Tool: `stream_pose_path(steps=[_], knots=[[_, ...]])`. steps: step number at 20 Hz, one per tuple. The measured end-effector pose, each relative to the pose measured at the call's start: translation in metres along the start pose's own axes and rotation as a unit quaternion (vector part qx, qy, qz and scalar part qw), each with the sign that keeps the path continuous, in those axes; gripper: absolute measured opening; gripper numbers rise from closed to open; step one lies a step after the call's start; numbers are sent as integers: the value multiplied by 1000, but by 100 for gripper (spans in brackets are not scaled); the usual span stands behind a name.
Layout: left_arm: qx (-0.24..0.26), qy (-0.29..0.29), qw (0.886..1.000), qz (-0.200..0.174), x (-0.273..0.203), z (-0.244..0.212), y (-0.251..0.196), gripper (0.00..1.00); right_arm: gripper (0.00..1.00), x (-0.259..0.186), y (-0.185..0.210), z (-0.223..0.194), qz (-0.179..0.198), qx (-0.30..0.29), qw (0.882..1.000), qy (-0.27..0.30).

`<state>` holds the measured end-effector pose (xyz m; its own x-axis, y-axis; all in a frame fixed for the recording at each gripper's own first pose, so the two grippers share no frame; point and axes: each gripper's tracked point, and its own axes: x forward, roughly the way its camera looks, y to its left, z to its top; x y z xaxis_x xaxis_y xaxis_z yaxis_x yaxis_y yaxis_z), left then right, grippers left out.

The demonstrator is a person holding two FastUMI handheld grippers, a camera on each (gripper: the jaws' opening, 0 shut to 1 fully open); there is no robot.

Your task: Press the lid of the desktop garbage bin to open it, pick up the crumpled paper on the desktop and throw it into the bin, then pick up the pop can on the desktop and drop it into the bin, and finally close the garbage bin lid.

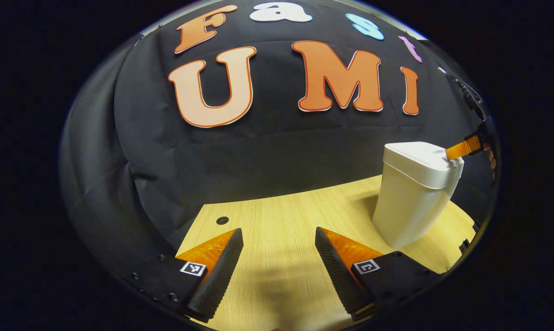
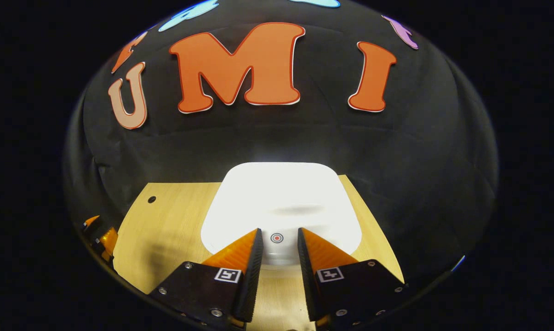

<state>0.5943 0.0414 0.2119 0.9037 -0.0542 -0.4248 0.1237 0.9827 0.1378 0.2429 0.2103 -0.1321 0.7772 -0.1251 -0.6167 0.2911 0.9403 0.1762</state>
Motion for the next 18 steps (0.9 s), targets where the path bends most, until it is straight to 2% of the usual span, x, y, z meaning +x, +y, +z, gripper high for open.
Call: stream_pose_path(steps=[3, 4, 7, 11, 13, 14, 18], knots=[[9, -10, 1000, 0, -2, 9, -1, 100, 43, -3, 4, -3, 0, -7, 1000, 3], [8, -16, 1000, 1, -3, 15, 0, 100, 39, -4, 4, -2, 1, -7, 1000, -3], [-3, -38, 999, 1, -7, 36, 3, 100, 39, -5, 7, 3, 7, -11, 999, -30], [-21, -65, 998, 6, -13, 62, 11, 100, 48, -12, 17, -1, 17, 1, 999, -42], [-39, -78, 996, 5, -17, 77, 17, 100, 53, -18, 27, 5, 24, -7, 998, -66], [-47, -84, 995, 7, -18, 85, 21, 100, 59, -24, 31, 11, 27, -15, 996, -84], [-60, -116, 991, 5, -33, 114, 26, 100, 63, -44, 60, 31, 49, -38, 989, -137]])
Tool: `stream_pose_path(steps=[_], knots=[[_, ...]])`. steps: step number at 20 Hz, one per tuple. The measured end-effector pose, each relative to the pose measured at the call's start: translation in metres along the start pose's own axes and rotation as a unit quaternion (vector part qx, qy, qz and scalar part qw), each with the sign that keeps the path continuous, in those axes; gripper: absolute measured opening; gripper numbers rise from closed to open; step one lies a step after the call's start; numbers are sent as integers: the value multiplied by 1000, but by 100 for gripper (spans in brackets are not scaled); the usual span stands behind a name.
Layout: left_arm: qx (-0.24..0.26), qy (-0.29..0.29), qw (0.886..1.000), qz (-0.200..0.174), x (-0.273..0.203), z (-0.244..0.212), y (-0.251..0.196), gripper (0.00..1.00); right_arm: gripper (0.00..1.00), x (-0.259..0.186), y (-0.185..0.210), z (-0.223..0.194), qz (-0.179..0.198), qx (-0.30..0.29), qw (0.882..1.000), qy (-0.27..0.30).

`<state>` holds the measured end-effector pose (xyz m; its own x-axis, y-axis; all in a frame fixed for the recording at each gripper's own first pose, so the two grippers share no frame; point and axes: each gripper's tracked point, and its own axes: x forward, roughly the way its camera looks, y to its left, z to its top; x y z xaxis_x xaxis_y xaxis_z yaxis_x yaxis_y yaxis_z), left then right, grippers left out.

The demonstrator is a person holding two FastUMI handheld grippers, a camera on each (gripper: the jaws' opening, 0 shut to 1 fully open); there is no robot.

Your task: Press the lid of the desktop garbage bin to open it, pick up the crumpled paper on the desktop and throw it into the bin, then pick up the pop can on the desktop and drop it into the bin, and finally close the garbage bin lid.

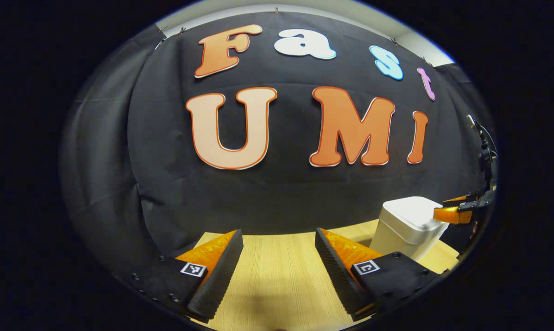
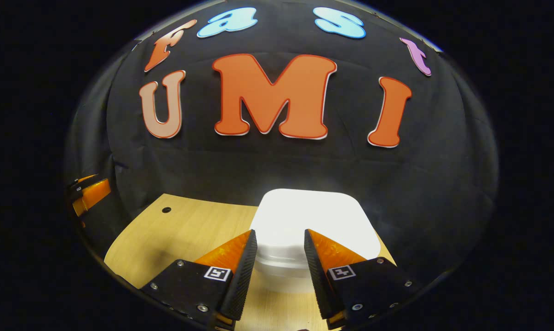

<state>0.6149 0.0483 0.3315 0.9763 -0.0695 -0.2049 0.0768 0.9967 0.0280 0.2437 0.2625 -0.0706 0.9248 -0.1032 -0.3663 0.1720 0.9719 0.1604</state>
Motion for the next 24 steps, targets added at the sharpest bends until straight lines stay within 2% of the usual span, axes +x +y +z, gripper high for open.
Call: stream_pose_path(steps=[1, 2, 5, 9, 13, 14, 15, 24], knots=[[2, -10, 1000, -1, -2, 8, -1, 96, 63, -3, 8, 6, 8, 0, 1000, -15], [5, -19, 1000, -1, -5, 15, -1, 100, 63, -5, 14, 15, 13, -2, 999, -32], [11, -42, 999, -4, -10, 28, -5, 100, 68, -7, 30, 22, 24, -28, 998, -53], [6, -63, 998, 4, -15, 33, 1, 99, 76, -14, 47, 35, 50, -11, 994, -95], [5, -63, 998, 14, -16, 30, 10, 100, 83, -13, 53, 26, 56, -22, 994, -86], [6, -62, 998, 17, -16, 28, 13, 96, 84, -14, 55, 28, 56, -23, 994, -90], [5, -61, 998, 20, -16, 26, 14, 100, 84, -15, 55, 28, 56, -25, 994, -95], [7, -62, 998, 27, -17, 26, 14, 100, 85, -14, 61, 33, 62, -39, 992, -106]])
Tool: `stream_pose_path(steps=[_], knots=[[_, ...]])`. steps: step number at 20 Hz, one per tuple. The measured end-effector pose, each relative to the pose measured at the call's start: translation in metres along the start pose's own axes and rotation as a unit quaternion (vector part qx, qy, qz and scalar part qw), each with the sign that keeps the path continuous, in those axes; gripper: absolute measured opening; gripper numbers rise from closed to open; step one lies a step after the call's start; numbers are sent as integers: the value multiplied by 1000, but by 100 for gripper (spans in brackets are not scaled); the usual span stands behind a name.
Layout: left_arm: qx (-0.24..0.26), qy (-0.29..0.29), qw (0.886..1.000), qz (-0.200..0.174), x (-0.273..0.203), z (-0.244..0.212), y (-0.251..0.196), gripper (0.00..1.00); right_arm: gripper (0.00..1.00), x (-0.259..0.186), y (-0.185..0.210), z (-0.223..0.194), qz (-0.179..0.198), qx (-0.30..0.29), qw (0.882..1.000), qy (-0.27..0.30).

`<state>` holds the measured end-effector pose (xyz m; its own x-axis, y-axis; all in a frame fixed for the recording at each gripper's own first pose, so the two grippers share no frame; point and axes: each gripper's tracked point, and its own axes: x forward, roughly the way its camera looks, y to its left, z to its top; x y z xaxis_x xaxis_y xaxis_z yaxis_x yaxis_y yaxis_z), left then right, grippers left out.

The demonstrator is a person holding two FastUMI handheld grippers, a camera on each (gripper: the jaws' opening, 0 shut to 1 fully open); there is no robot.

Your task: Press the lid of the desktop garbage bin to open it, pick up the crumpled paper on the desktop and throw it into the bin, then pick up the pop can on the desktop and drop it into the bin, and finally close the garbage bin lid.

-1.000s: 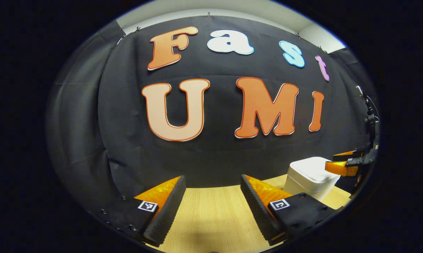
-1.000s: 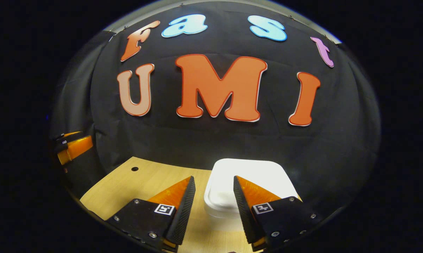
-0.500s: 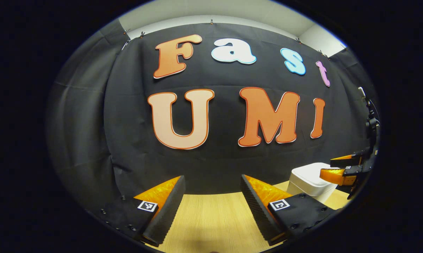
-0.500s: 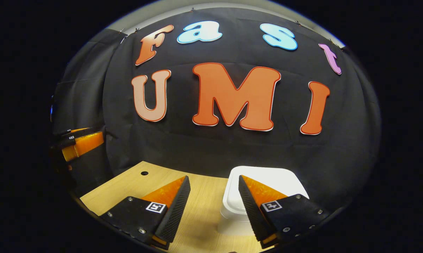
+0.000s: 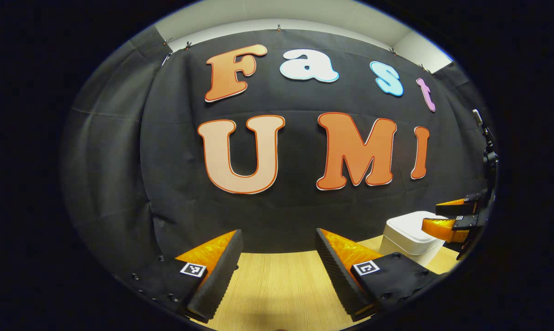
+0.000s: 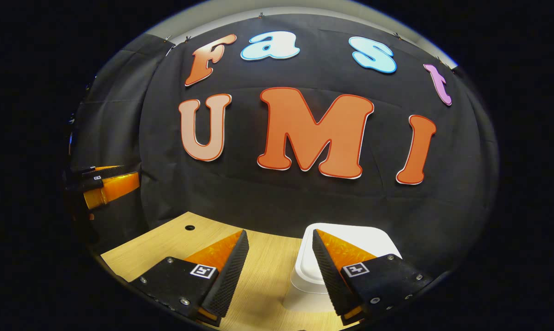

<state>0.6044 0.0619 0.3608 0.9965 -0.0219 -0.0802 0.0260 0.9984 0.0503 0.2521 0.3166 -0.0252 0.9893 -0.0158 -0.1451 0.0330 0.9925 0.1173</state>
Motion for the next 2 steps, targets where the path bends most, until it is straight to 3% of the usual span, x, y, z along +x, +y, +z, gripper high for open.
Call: stream_pose_path(steps=[2], knots=[[1, 0, 1000, 2, -1, -1, -1, 96, 84, 0, 0, 0, 3, -2, 1000, -1]])
